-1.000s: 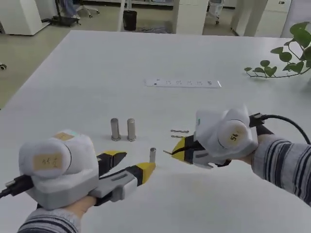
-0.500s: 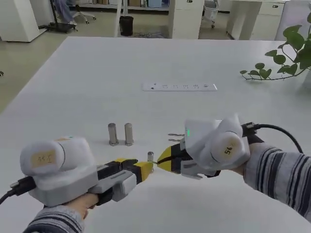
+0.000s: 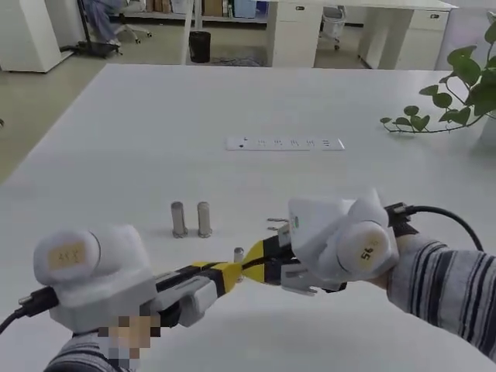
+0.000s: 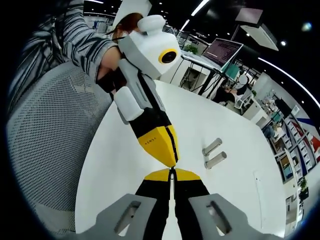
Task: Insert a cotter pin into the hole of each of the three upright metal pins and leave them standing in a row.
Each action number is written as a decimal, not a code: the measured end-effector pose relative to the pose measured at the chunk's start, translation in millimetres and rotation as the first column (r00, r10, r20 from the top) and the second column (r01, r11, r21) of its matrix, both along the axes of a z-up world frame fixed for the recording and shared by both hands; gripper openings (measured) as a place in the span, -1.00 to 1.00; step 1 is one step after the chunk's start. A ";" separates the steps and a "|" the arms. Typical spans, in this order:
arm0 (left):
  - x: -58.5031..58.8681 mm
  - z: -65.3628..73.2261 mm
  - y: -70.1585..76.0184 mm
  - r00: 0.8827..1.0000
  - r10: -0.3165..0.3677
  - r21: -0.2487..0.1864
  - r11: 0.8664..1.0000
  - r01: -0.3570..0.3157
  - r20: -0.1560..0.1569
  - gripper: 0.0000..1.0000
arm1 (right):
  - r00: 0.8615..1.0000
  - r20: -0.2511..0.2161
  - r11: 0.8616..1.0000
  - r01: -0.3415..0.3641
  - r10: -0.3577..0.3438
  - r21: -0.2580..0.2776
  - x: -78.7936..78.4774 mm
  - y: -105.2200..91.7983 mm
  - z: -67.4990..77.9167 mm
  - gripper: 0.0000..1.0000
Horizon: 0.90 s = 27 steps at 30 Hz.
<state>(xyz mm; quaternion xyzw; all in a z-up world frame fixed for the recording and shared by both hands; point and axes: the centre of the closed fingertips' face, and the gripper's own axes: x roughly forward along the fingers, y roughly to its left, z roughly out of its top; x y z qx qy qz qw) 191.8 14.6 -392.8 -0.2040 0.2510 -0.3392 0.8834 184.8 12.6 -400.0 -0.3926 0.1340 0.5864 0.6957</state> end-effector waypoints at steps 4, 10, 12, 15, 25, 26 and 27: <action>-2.3 -0.8 -0.2 1.000 -0.005 -0.013 1.000 0.005 -0.013 -1.00 | 1.000 0.003 1.000 -0.001 0.001 0.000 -0.4 0.9 -0.2 -1.00; -4.2 -0.1 1.0 0.999 -0.001 -0.046 0.999 -0.001 -0.038 -1.00 | 1.000 0.003 1.000 -0.004 0.004 0.002 -0.8 1.6 0.8 -1.00; -4.2 -0.6 1.7 0.998 0.003 -0.073 0.997 -0.008 -0.065 -1.00 | 1.000 0.000 1.000 -0.005 0.005 0.006 -1.4 2.0 0.8 -1.00; -5.0 -0.2 1.1 0.997 0.001 -0.085 0.996 -0.007 -0.072 -1.00 | 1.000 -0.009 1.000 -0.004 0.004 0.014 -1.8 2.5 1.0 -1.00; -2.3 6.9 3.7 0.997 -0.012 -0.141 0.990 0.002 -0.070 -1.00 | 0.997 -0.079 0.994 0.035 -0.026 0.106 -1.2 4.7 8.4 -1.00; -1.1 7.1 4.3 0.998 -0.013 -0.142 0.990 0.004 -0.067 -1.00 | 0.996 -0.086 0.993 0.039 -0.029 0.114 -1.0 4.9 9.0 -1.00; -0.8 7.4 4.4 0.998 -0.014 -0.143 0.990 0.005 -0.065 -1.00 | 0.995 -0.091 0.992 0.043 -0.032 0.119 -0.8 4.9 9.3 -1.00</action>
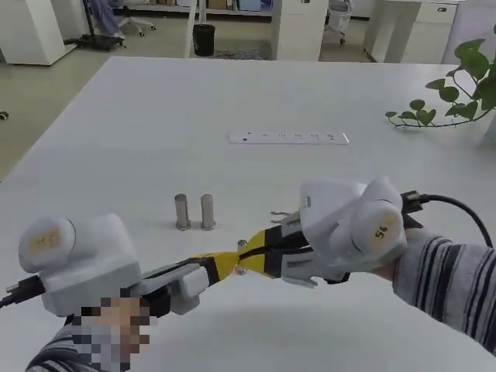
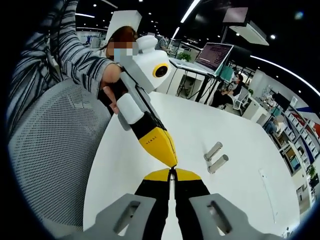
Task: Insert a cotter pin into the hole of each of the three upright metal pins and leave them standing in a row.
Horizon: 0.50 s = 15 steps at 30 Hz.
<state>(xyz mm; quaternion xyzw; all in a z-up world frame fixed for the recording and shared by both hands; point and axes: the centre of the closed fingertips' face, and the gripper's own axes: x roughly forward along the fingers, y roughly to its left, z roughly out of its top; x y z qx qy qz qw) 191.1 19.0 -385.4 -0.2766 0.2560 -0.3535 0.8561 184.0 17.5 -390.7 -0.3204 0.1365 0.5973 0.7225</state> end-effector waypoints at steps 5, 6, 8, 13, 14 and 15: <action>-0.7 1.6 0.8 0.999 -0.027 0.031 0.999 0.025 0.043 -1.00 | 0.999 -0.030 1.000 0.013 -0.012 0.025 -0.3 0.5 0.7 -1.00; -1.2 1.7 1.3 0.998 -0.037 0.047 0.998 0.034 0.058 -1.00 | 0.999 -0.035 0.999 0.015 -0.014 0.032 -0.6 1.0 1.1 -1.00; -1.3 0.8 2.8 0.997 -0.045 0.064 0.997 0.041 0.068 -1.00 | 0.999 -0.051 0.999 0.021 -0.018 0.042 -1.3 1.3 1.4 -1.00; -4.3 -4.1 8.1 0.993 -0.077 0.129 0.989 0.065 0.092 -1.00 | 0.995 -0.100 0.997 0.037 -0.031 0.061 -1.4 0.1 2.1 -0.98; -5.7 -4.3 8.8 0.992 -0.084 0.133 0.989 0.071 0.096 -1.00 | 0.993 -0.116 0.997 0.041 -0.033 0.064 -2.3 -0.3 2.0 -0.96; -5.3 -4.8 11.0 0.990 -0.092 0.144 0.987 0.077 0.103 -1.00 | 0.991 -0.131 0.996 0.048 -0.038 0.075 -2.7 0.0 2.7 -0.96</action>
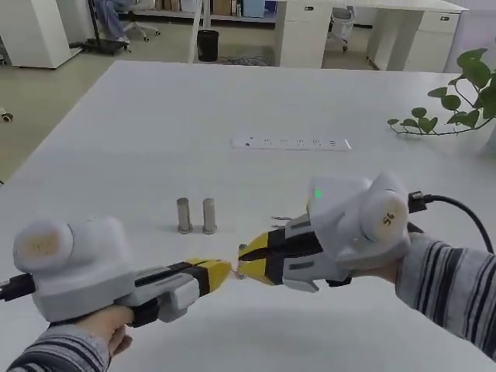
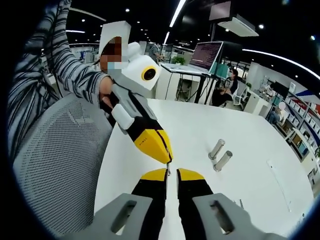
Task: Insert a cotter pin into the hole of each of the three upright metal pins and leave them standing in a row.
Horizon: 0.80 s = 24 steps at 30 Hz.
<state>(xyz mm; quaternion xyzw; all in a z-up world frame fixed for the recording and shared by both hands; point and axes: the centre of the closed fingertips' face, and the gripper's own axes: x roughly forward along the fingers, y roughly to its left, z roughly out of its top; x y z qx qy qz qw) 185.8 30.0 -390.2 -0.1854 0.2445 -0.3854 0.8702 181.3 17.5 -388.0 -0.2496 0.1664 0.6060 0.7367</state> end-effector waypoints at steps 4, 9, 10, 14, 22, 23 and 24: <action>-3.2 -0.7 1.9 0.998 -0.043 0.048 0.998 0.040 0.046 -1.00 | 0.997 -0.081 0.999 0.012 -0.009 0.034 -3.5 -0.5 -1.1 -0.93; -8.1 0.3 0.5 0.990 -0.108 0.084 0.991 0.101 0.094 -1.00 | 0.979 -0.204 0.996 0.038 -0.020 0.082 -10.5 -0.7 -4.1 -0.90; -8.1 3.2 -0.4 0.985 -0.121 0.082 0.990 0.112 0.119 -1.00 | 0.977 -0.211 0.996 0.037 -0.019 0.084 -10.5 -1.2 -4.9 -0.89; -11.4 8.7 -2.5 0.982 -0.136 0.043 0.990 0.132 0.131 -1.00 | 0.962 -0.272 0.993 0.045 -0.013 0.111 -14.1 -1.9 -7.3 -0.86; -20.5 13.0 -10.5 0.971 -0.192 0.039 0.981 0.188 0.145 -1.00 | 0.955 -0.298 0.991 0.041 -0.002 0.126 -18.2 -1.9 -7.6 -0.86; -21.6 14.1 -12.0 0.969 -0.198 0.032 0.980 0.196 0.147 -1.00 | 0.953 -0.303 0.991 0.040 0.000 0.128 -19.2 -1.3 -7.7 -0.86; -23.4 14.7 -13.6 0.968 -0.207 0.026 0.978 0.205 0.143 -1.00 | 0.953 -0.303 0.991 0.037 0.003 0.127 -20.0 -0.7 -7.9 -0.87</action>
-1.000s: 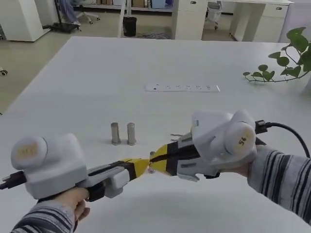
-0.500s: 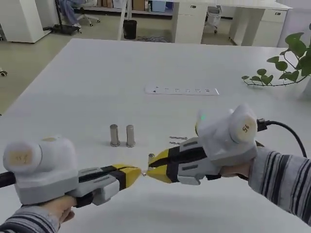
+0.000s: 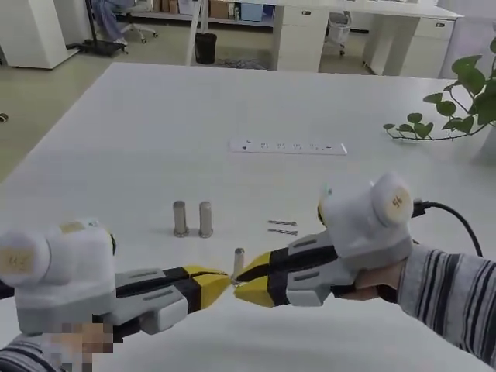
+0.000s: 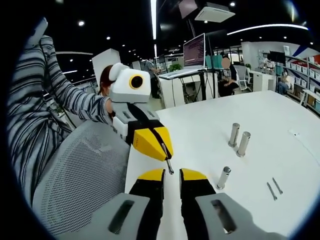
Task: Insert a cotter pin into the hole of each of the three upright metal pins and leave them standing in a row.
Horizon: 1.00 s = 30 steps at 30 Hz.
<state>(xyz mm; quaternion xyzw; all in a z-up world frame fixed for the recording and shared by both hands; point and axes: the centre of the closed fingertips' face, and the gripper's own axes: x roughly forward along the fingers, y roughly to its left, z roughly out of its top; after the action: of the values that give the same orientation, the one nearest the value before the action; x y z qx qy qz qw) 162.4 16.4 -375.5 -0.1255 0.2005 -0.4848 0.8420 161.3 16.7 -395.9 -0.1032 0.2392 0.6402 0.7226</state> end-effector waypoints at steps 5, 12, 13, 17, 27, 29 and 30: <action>-1.3 3.3 -3.1 1.000 -0.010 -0.022 1.000 0.010 -0.004 -1.00 | 1.000 -0.001 1.000 -0.015 0.015 -0.002 -3.1 2.5 -0.4 -0.97; -2.9 3.0 -1.7 1.000 -0.020 -0.028 0.999 0.020 -0.009 -1.00 | 0.999 0.018 0.999 -0.035 0.035 -0.017 -5.3 4.0 1.0 -1.00; -3.2 3.0 -1.1 1.000 -0.020 -0.030 0.999 0.020 -0.010 -1.00 | 0.999 0.016 0.999 -0.036 0.036 -0.017 -5.8 4.2 1.3 -1.00; -5.4 1.7 -0.6 1.000 -0.023 -0.033 0.999 0.023 -0.013 -1.00 | 0.998 0.036 0.998 -0.058 0.059 -0.033 -9.5 4.5 1.2 -1.00; -2.6 -6.5 -1.2 1.000 0.006 -0.044 0.999 -0.007 -0.025 -1.00 | 0.987 0.114 0.988 -0.100 0.113 -0.115 -11.0 2.6 -6.4 -1.00; 0.3 -7.9 -0.9 1.000 0.019 -0.032 0.999 -0.020 -0.013 -1.00 | 0.984 0.135 0.986 -0.097 0.115 -0.133 -7.8 2.1 -7.8 -1.00; 0.1 -7.8 -1.5 1.000 0.023 -0.032 0.999 -0.023 -0.014 -1.00 | 0.983 0.140 0.985 -0.098 0.118 -0.139 -7.1 2.0 -8.0 -1.00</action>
<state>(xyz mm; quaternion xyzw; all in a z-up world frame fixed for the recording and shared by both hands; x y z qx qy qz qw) 162.5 14.9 -383.3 -0.1446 0.1968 -0.4775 0.8440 154.1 18.7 -403.9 -0.2106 0.2208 0.6521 0.6940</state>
